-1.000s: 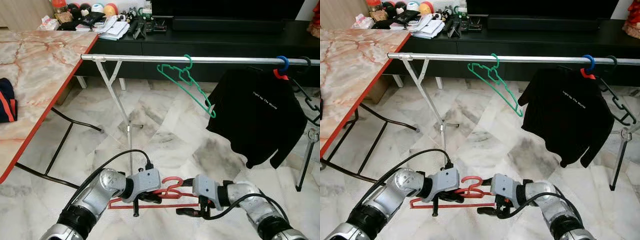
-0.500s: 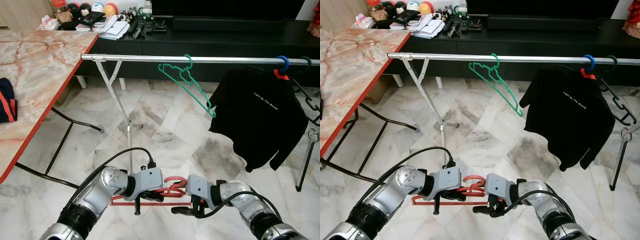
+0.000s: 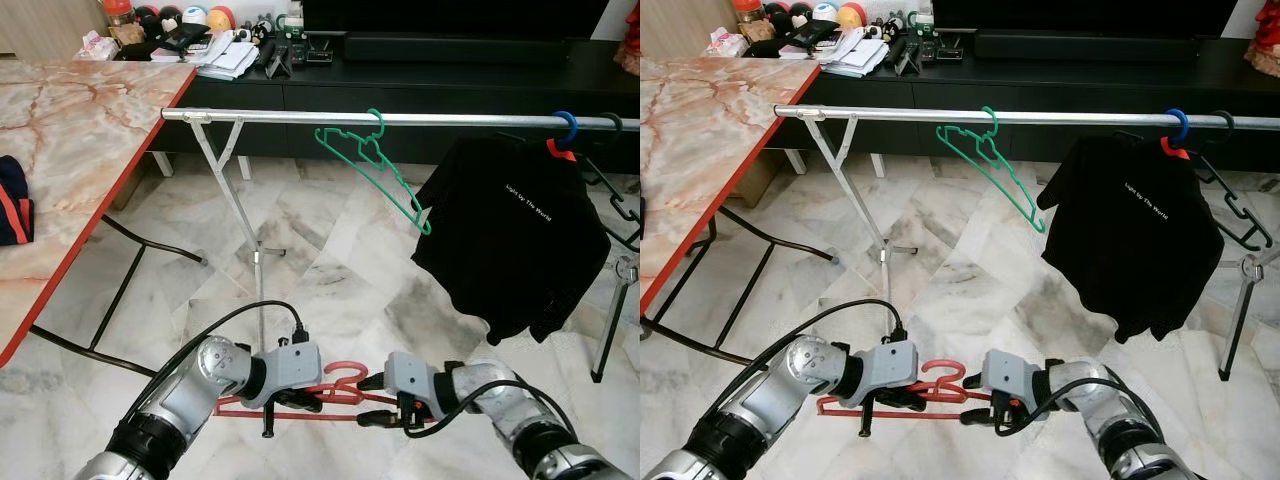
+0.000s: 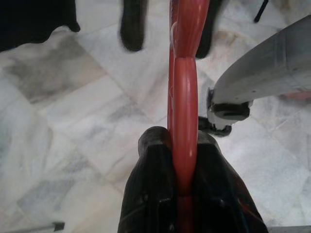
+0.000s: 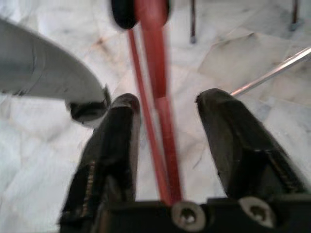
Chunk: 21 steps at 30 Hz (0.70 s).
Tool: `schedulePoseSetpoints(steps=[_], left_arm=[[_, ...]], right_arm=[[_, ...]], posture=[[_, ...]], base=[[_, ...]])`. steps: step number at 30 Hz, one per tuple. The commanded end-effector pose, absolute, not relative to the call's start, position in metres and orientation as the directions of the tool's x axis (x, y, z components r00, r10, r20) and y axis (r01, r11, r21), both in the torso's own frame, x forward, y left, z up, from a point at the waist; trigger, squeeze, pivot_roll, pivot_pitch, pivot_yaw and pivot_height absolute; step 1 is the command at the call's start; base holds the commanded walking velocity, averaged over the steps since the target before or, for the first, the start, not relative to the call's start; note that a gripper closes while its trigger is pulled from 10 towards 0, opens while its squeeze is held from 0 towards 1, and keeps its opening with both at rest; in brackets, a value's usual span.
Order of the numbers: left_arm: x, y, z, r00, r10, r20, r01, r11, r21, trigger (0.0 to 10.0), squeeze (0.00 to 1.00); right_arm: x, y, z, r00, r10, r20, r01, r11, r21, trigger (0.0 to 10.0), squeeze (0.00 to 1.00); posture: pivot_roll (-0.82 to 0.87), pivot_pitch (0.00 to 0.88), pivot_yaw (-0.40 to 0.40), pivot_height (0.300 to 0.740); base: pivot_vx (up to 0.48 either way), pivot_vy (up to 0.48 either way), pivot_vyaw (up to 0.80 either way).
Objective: Hang hanger
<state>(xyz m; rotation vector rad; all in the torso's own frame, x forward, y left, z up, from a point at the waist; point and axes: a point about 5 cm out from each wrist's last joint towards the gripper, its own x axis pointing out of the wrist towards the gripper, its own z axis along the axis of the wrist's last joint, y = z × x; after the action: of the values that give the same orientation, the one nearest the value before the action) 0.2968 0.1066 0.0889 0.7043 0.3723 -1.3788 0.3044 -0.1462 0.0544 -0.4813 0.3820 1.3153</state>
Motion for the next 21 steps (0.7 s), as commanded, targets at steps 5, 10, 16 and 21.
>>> schedulePoseSetpoints(steps=[5, 10, 16, 21], left_arm=[[0.289, 0.101, 0.093, 0.118, -0.787, -0.606, 0.977, -0.018, 0.214, 10.0, 0.00], [0.288, 0.096, 0.095, 0.107, -0.797, -0.594, 0.977, -0.027, 0.211, 10.0, 0.00], [0.286, 0.095, 0.096, 0.104, -0.800, -0.592, 0.977, -0.028, 0.210, 10.0, 0.00], [0.286, 0.096, 0.097, 0.104, -0.800, -0.591, 0.977, -0.028, 0.210, 10.0, 0.00]], right_arm=[[0.299, -0.145, 0.049, 0.207, 0.842, -0.498, -0.978, 0.197, -0.074, 0.0, 0.00], [0.294, -0.140, 0.044, 0.179, 0.852, -0.492, -0.982, 0.181, -0.044, 0.0, 0.00], [0.292, -0.134, 0.042, 0.163, 0.858, -0.487, -0.985, 0.168, -0.035, 0.0, 0.00], [0.294, -0.131, 0.044, 0.163, 0.871, -0.463, -0.985, 0.173, -0.023, 0.0, 0.00]], posture=[[0.05, 0.236, 0.017, 0.740], [0.05, 0.237, 0.018, 0.740], [0.05, 0.239, 0.018, 0.740], [0.06, 0.240, 0.019, 0.740]], base=[[0.000, 0.000, 0.00], [0.000, 0.000, 0.00], [0.000, 0.000, 0.00], [0.000, 0.000, 0.00]])
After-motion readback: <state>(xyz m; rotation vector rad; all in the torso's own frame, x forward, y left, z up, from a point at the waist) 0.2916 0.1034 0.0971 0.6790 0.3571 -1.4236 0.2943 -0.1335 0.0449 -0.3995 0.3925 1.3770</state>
